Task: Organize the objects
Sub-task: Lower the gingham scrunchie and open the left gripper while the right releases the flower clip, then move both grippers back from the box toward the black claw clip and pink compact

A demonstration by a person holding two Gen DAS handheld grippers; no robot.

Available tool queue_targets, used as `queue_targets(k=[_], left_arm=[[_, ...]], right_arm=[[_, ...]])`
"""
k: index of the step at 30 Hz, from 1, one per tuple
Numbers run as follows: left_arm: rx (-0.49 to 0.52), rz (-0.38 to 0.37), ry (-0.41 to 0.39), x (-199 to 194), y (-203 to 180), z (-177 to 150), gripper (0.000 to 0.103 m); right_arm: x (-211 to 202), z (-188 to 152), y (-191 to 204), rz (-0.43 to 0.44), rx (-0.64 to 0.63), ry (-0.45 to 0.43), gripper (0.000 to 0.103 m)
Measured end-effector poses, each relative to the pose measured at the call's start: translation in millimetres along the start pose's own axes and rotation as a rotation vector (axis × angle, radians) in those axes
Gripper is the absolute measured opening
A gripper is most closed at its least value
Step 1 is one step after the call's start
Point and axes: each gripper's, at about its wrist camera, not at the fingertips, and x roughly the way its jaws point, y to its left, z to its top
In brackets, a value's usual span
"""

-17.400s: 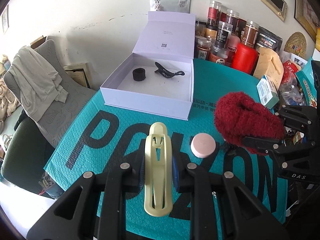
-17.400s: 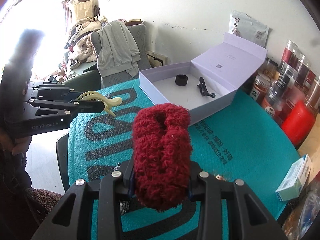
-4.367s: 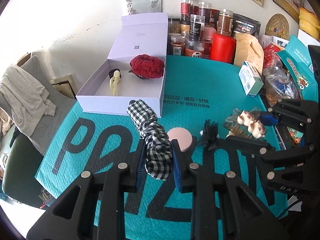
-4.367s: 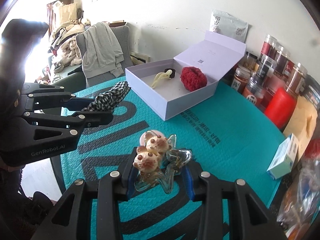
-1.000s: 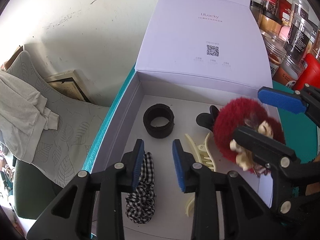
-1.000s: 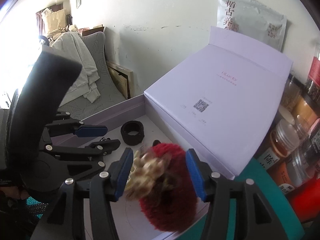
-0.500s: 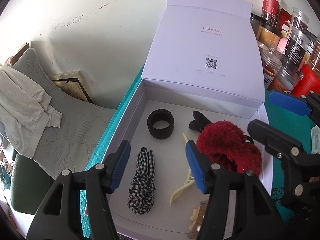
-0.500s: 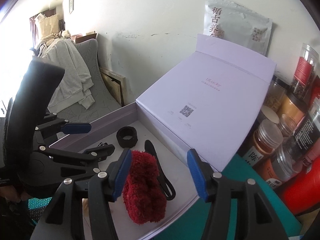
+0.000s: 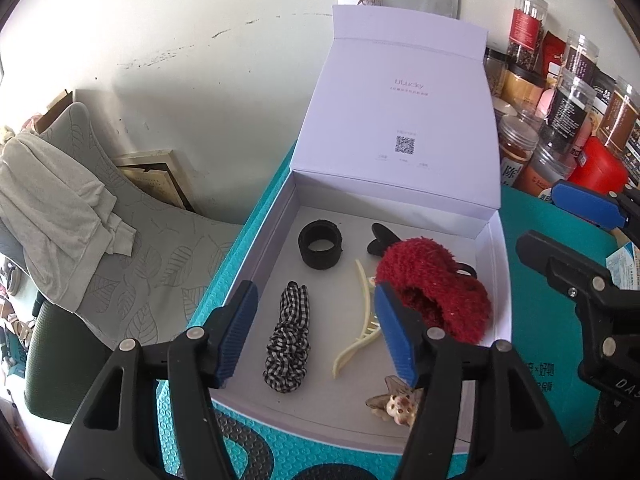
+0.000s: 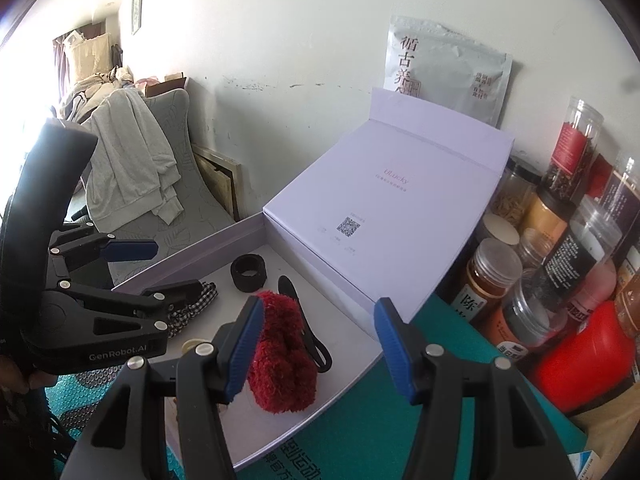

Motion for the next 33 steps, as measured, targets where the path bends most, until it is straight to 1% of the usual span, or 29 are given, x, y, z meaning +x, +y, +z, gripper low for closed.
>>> queue_targets(k=[4, 6, 10, 11, 14, 18, 21, 24, 29, 33], left_arm=[[0.002, -0.005, -0.02, -21, -4, -2, 0.063], [0.005, -0.003, -0.033, -32, -5, -4, 0.066], [0.019, -0.007, -0.051, -54, -10, -9, 0.07], [0.024, -0.005, -0.054, -59, -11, -10, 0.072], [0.033, 0.007, -0.067, -76, -14, -15, 0.076], [0.036, 0.003, -0.088, -96, -16, -21, 0.08], [0.039, 0.007, -0.098, -110, -17, -29, 0.081], [0.032, -0.007, -0.105, -123, -18, -37, 0.082], [0.005, -0.005, -0.127, -143, -16, -50, 0.082], [-0.004, 0.001, -0.127, -156, -17, -61, 0.082]], right_arm=[[-19, 1, 6, -0.021, -0.018, -0.022, 0.058], [-28, 1, 7, -0.02, -0.016, -0.031, 0.058], [-46, 1, 10, -0.029, -0.005, -0.047, 0.058], [-49, 0, 11, -0.038, -0.005, -0.05, 0.059], [-63, -2, 14, -0.062, 0.009, -0.064, 0.069], [-79, -6, 16, -0.075, 0.022, -0.078, 0.073], [-90, -10, 17, -0.081, 0.038, -0.077, 0.073], [-97, -15, 17, -0.099, 0.05, -0.072, 0.073], [-111, -24, 18, -0.126, 0.066, -0.056, 0.073], [-123, -34, 19, -0.128, 0.077, -0.051, 0.073]])
